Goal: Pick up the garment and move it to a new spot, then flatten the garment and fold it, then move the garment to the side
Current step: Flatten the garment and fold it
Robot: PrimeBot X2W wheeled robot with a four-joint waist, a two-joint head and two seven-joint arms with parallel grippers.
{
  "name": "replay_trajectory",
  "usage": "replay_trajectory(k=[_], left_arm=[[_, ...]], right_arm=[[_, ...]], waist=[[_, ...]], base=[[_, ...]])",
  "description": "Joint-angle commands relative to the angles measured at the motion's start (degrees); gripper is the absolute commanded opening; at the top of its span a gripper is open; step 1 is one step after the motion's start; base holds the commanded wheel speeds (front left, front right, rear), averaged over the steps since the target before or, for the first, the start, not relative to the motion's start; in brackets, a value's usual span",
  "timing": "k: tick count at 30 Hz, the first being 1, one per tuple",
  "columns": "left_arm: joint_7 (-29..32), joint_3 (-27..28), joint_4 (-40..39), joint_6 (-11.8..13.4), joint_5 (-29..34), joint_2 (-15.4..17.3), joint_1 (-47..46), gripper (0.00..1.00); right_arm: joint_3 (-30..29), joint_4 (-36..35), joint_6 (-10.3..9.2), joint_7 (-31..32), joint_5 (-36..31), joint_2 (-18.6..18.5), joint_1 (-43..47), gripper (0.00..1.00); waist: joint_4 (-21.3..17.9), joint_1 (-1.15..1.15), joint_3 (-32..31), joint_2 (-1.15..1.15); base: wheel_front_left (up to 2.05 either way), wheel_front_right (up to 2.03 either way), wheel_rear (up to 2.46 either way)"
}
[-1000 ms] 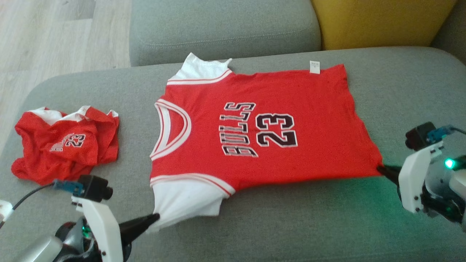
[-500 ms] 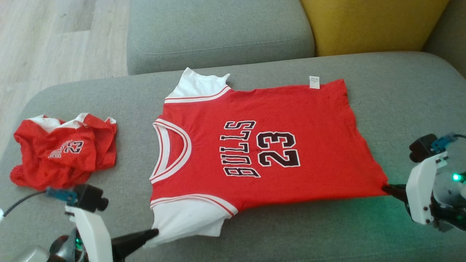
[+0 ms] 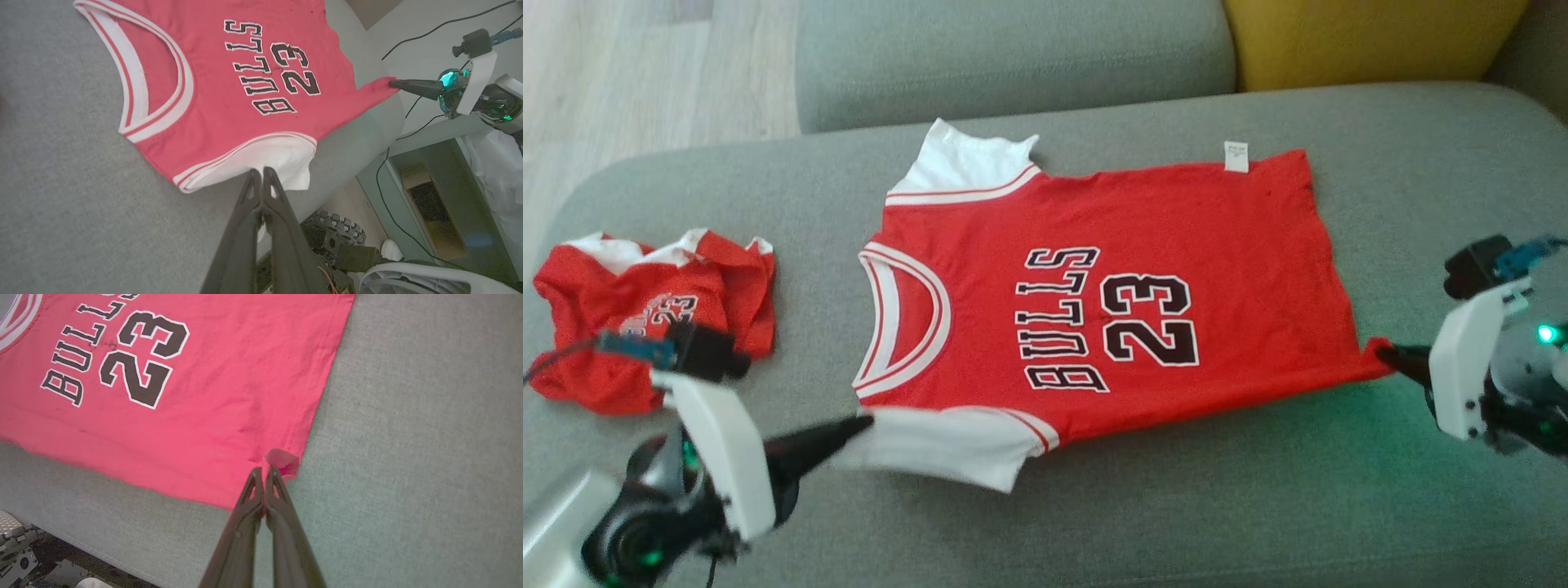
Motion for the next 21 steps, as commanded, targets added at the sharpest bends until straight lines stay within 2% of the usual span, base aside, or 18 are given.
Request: replay_trajectory(k=[1, 10, 21], left_arm=[[0.09, 3.80, -0.46, 0.23, -0.38, 1.05, -5.87, 0.00], [0.97, 3.64, 5.08, 0.07, 0.75, -3.99, -16.17, 0.00], [-0.89, 3.88, 13.69, -0.35, 3.19, -8.15, -25.25, 0.00]], right_arm=[[-1.18, 0.30, -0.04, -0.64, -0.67, -0.51, -1.92, 0.00], [-1.83, 5.24, -0.04, -2.40, -2.33, 3.23, -7.33, 0.00], [-0.81, 9.77, -0.04, -5.23, -2.35, 6.04, -10.56, 0.00]], waist=[[0.11, 0.00, 1.16, 0.00], [-0.07, 0.00, 6.64, 0.00], [-0.72, 0.00, 10.75, 0.00]], base=[[0.00, 0.00, 0.00], [0.00, 0.00, 0.00], [0.00, 0.00, 0.00]])
